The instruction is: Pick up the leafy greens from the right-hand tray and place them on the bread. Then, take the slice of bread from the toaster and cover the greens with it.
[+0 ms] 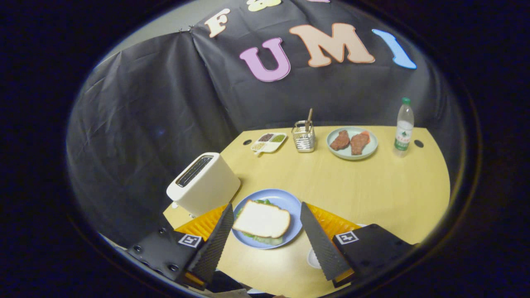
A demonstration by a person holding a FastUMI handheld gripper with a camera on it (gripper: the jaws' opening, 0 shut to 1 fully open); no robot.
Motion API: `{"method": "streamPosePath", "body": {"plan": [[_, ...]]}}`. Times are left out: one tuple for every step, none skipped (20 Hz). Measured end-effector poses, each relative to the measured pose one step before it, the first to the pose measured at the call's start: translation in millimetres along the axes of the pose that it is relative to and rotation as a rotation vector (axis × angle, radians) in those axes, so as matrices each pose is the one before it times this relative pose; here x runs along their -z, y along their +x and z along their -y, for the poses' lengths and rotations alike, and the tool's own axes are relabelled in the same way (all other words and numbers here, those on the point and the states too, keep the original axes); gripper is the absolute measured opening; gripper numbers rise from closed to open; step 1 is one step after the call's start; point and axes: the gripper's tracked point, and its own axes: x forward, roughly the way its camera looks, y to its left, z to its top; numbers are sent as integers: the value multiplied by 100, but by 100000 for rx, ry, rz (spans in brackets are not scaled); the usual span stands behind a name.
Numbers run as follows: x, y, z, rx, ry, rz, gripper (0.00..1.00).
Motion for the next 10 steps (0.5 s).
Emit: {"method": "streamPosePath", "body": {"plan": [[-169,-934,231,1524,-1808,2128,100],[-205,-876,430,1955,-1871,2079,100],[-320,-839,438,2210,-1804,2520,100],[-446,-795,521,2566,-1999,3086,100],[-464,-963,736,2993,-1720,3817,100],[-508,-941,664,3072,-1473,3951,100],[-565,-1162,750,3165,-1283,3956,100],[-436,-951,688,2986,-1281,3528,100],[-224,-909,435,2397,-932,2721,100],[-460,-750,317,2336,-470,3562,100]]}}
